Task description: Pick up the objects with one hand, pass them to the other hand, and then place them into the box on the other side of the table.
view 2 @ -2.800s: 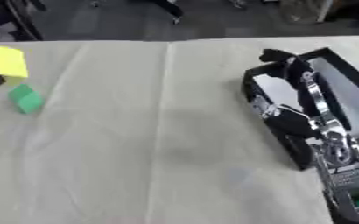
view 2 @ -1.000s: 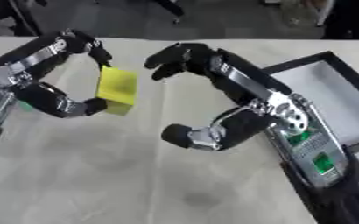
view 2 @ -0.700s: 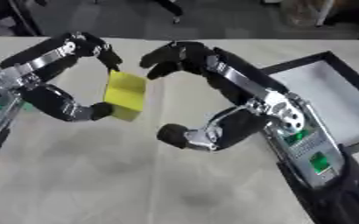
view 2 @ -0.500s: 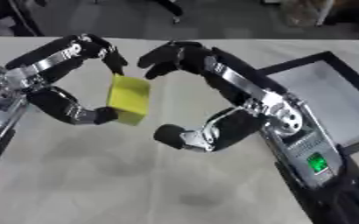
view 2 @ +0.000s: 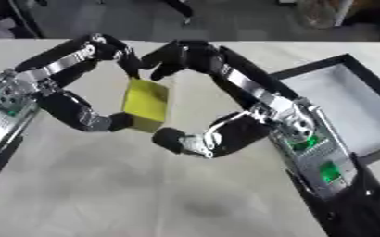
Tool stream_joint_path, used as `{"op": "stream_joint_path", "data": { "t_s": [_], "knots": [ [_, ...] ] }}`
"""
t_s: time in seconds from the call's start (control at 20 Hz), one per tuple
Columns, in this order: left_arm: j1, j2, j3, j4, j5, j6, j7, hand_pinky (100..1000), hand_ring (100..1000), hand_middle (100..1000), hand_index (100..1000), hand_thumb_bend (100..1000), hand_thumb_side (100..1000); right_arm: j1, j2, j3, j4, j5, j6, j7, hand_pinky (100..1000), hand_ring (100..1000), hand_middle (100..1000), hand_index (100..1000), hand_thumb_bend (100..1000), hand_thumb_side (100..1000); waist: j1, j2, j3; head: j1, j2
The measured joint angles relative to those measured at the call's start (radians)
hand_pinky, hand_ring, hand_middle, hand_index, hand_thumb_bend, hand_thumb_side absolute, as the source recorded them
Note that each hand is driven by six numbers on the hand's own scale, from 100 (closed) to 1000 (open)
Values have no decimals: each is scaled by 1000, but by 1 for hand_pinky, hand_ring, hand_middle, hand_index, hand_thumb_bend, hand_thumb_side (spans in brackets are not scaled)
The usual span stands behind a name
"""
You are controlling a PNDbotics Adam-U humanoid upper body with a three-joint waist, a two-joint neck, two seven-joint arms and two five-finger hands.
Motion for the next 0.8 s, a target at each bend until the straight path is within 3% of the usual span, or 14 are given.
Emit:
{"op": "stream_joint_path", "data": {
  "t_s": [0.35, 0.8],
  "knots": [
    [-10, -1, -8, -21, 7, 12, 32, 792, 555, 490, 560, 400, 293, 0, 7, 18, 0, 75, 11, -57, 788, 724, 745, 840, 447, 448, 0, 0, 0, 0, 0],
    [-17, 5, -14, -68, 63, 35, 49, 791, 554, 489, 558, 401, 292, 0, 7, 28, 0, 107, 21, -82, 774, 708, 740, 839, 450, 452, 0, 0, 0, 0, 0]
  ]
}}
